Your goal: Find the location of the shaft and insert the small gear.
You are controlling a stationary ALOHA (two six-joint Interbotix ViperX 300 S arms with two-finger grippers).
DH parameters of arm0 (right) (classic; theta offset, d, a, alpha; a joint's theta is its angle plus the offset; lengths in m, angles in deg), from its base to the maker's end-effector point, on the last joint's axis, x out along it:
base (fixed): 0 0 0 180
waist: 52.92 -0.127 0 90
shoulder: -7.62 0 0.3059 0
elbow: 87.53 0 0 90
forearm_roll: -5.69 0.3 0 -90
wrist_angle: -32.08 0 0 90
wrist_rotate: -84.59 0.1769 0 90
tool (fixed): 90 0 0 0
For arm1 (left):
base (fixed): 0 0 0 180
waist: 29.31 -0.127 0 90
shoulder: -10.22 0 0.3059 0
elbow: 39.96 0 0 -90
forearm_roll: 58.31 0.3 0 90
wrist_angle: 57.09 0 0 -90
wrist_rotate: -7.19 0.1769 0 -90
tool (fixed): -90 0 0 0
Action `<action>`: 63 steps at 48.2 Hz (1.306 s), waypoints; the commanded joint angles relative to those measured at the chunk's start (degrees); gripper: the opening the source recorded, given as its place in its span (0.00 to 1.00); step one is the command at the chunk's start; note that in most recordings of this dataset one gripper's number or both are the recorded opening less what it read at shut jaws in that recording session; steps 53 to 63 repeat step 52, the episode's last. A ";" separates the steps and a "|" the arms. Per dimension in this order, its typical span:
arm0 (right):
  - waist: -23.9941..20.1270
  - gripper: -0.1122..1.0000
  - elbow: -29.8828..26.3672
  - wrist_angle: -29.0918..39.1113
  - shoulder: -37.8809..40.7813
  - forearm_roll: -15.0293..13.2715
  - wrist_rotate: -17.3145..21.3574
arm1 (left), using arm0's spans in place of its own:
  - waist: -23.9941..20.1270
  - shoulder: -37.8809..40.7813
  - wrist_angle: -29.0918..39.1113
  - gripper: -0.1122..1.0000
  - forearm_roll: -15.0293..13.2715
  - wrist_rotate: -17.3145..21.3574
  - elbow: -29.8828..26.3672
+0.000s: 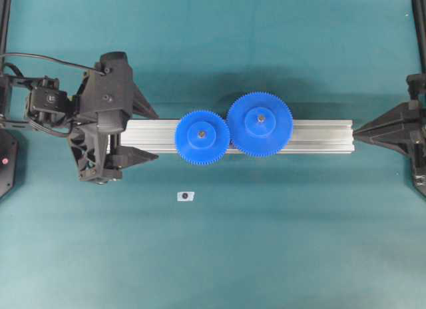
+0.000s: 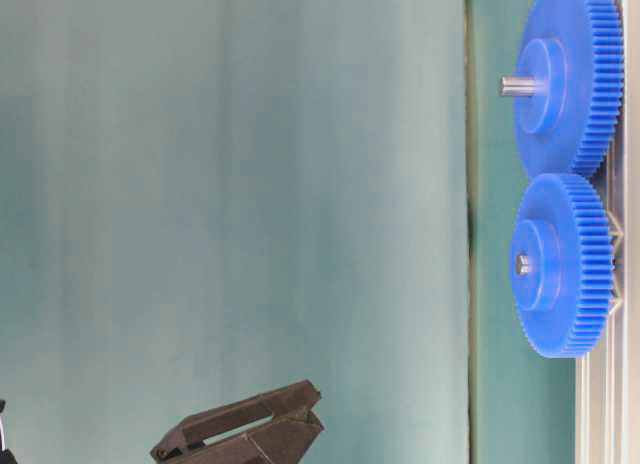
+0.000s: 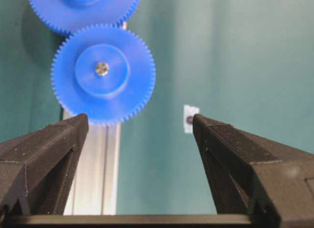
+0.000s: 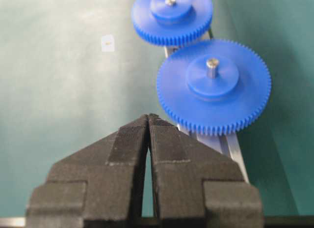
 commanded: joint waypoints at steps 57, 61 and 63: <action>0.09 0.17 -0.70 -0.44 0.35 0.18 1.23 | 0.09 -0.35 -0.44 0.87 0.18 0.09 -0.44; 0.09 0.17 -0.70 -0.44 0.35 0.18 1.23 | 0.09 -0.35 -0.44 0.87 0.18 0.09 -0.44; 0.09 0.17 -0.70 -0.44 0.35 0.18 1.23 | 0.09 -0.35 -0.44 0.87 0.18 0.09 -0.44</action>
